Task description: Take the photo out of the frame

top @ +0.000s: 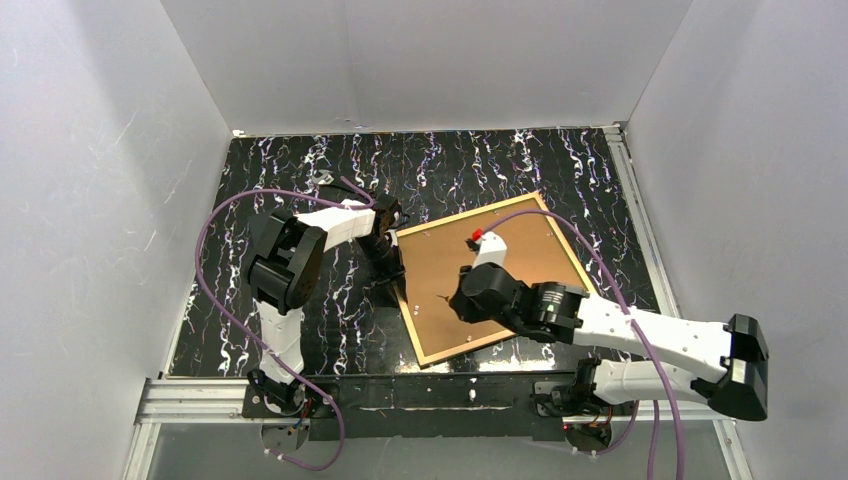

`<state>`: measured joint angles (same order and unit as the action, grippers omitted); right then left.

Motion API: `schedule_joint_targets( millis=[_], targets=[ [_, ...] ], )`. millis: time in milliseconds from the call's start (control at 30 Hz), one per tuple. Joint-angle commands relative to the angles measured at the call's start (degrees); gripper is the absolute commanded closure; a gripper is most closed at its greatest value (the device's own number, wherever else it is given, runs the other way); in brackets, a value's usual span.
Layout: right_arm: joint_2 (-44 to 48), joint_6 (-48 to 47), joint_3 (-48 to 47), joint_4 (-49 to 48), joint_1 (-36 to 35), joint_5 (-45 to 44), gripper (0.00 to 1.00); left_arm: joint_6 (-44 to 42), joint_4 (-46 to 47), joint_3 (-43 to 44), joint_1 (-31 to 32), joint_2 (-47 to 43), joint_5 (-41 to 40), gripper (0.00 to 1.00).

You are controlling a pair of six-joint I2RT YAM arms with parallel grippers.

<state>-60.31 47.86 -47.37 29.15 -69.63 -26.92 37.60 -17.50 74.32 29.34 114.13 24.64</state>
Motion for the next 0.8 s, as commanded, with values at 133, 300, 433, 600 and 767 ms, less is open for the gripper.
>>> schedule_joint_targets(
  millis=[133, 300, 433, 600, 767],
  targets=[
    [10.75, -1.28, 3.31, 9.48, 0.89, 10.01, 0.99, -3.34, -11.31, 3.15, 0.01, 0.99, 0.3, 1.0],
    [14.08, -2.93, 1.65, 14.12, 1.39, 9.11, 0.99, -9.26, -16.79, 9.49, 0.01, 4.17, -8.19, 1.0],
    [17.71, 0.46, 3.35, 12.93, 1.42, 5.12, 0.99, -13.22, -23.79, 21.16, -0.06, 10.53, -11.72, 1.0],
    [22.18, 6.22, 10.08, 6.6, 1.44, 1.47, 0.99, -15.32, -27.84, 33.03, -0.08, 16.56, -13.23, 1.0],
    [20.49, 7.99, 8.96, 8.56, 1.47, -0.23, 0.99, -18.11, -34.2, 44.67, -0.43, 21.76, -16.16, 0.64]
  ],
)
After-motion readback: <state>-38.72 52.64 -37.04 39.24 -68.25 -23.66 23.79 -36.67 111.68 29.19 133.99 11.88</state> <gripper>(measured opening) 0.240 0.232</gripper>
